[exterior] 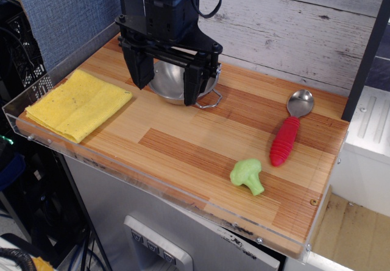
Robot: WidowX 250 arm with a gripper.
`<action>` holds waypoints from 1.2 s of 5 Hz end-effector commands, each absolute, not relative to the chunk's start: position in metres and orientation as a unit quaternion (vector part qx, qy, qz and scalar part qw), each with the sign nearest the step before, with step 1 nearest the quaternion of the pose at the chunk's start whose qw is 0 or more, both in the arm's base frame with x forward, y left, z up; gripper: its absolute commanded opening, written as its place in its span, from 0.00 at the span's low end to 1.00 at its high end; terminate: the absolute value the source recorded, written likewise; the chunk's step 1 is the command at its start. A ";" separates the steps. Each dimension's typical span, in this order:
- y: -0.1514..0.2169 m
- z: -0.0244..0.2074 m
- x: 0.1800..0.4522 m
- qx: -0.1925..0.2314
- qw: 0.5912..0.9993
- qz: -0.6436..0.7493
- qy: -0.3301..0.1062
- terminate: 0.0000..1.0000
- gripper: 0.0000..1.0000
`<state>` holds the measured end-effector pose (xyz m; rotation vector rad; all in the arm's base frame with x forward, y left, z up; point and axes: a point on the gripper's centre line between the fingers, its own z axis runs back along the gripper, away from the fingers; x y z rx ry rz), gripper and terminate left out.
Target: Put the colander on top of the towel
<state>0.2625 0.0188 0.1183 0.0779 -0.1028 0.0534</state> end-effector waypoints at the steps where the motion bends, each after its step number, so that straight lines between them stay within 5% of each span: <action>1: 0.019 0.118 0.263 0.039 0.998 0.027 -0.051 0.00 1.00; 3: 0.056 0.098 0.286 -0.014 0.999 0.030 -0.037 0.00 1.00; 6: 0.032 0.097 0.385 0.009 0.995 0.042 -0.087 0.00 1.00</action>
